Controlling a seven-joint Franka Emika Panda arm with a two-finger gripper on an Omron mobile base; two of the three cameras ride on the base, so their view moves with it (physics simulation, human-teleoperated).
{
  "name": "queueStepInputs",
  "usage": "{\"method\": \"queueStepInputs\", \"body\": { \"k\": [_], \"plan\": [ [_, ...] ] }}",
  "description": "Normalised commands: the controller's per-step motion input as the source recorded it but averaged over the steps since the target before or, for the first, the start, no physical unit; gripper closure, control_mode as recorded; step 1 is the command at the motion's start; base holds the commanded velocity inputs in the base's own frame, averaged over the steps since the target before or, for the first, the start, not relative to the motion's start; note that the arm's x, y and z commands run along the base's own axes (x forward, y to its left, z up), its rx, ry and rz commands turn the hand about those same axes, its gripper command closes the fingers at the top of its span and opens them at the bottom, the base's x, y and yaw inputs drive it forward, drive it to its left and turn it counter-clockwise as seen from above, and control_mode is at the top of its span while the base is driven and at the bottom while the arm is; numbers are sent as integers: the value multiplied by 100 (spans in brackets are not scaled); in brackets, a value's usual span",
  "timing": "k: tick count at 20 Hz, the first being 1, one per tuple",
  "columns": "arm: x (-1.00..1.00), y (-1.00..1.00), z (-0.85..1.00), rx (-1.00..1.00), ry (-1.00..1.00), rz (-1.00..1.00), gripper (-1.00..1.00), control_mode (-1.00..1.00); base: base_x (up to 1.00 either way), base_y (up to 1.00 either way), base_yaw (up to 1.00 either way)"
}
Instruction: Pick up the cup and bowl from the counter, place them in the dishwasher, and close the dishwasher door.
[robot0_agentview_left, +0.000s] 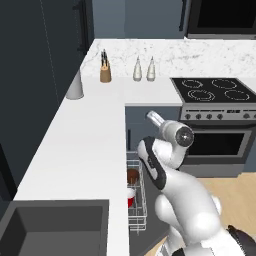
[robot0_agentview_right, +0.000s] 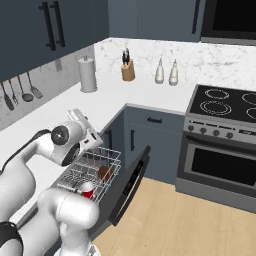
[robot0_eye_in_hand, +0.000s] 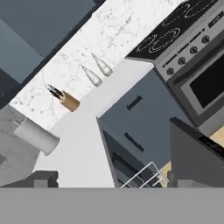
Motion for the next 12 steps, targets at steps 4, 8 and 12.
{"method": "queueStepInputs", "body": {
  "k": [4,8,12],
  "plan": [
    [-48,-78,39,-8,52,0,-100,-100,0,0,0],
    [-59,-73,-2,-5,49,0,-100,-100,0,0,0],
    [-69,-80,-94,27,18,0,-100,-100,0,0,0]
  ]
}}
